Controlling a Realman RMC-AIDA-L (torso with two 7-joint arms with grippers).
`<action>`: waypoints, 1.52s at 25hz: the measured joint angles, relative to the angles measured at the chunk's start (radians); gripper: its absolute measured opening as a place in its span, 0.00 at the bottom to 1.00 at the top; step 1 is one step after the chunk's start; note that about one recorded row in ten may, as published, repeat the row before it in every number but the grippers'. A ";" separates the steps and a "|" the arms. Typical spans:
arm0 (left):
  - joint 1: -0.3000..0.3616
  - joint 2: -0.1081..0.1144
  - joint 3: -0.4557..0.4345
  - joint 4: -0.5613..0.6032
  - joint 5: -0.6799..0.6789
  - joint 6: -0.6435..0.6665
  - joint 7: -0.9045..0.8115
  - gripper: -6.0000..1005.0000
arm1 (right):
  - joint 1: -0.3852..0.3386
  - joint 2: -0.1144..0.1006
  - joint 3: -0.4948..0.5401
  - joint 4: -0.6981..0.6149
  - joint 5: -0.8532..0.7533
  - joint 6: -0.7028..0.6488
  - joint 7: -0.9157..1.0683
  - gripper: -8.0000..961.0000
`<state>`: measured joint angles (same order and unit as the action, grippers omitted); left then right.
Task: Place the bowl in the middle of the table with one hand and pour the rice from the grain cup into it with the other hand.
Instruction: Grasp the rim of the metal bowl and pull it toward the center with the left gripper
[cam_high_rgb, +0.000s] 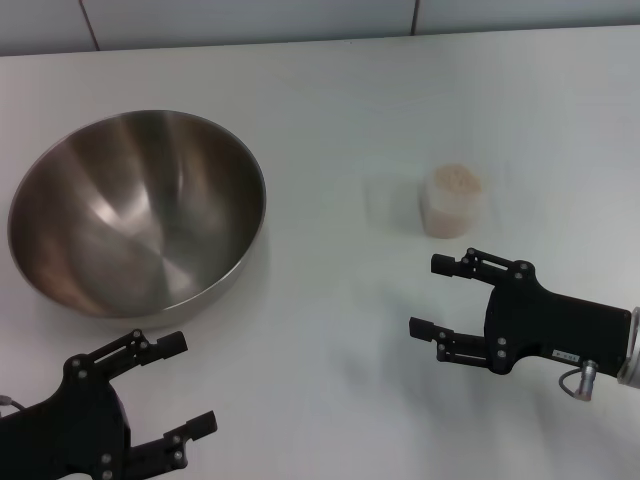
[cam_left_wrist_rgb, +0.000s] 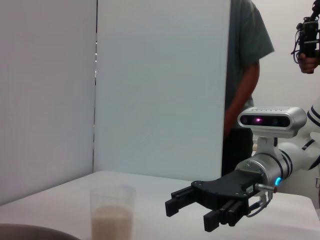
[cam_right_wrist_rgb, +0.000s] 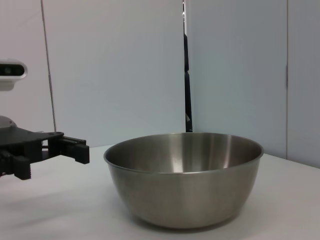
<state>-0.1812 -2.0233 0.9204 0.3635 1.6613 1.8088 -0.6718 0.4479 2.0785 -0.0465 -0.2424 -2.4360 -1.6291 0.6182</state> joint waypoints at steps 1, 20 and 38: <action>0.000 0.000 0.000 0.000 0.000 0.000 0.000 0.78 | 0.000 0.000 0.000 0.000 0.000 0.000 0.000 0.82; 0.004 -0.003 0.002 0.000 0.002 0.000 0.000 0.78 | 0.000 0.001 0.002 0.000 0.000 -0.003 0.000 0.82; 0.005 -0.003 0.002 0.000 0.002 0.004 0.000 0.78 | 0.003 0.002 0.002 0.008 0.000 0.003 0.000 0.82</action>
<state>-0.1763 -2.0264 0.9219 0.3636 1.6628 1.8131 -0.6719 0.4510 2.0801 -0.0444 -0.2346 -2.4360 -1.6258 0.6181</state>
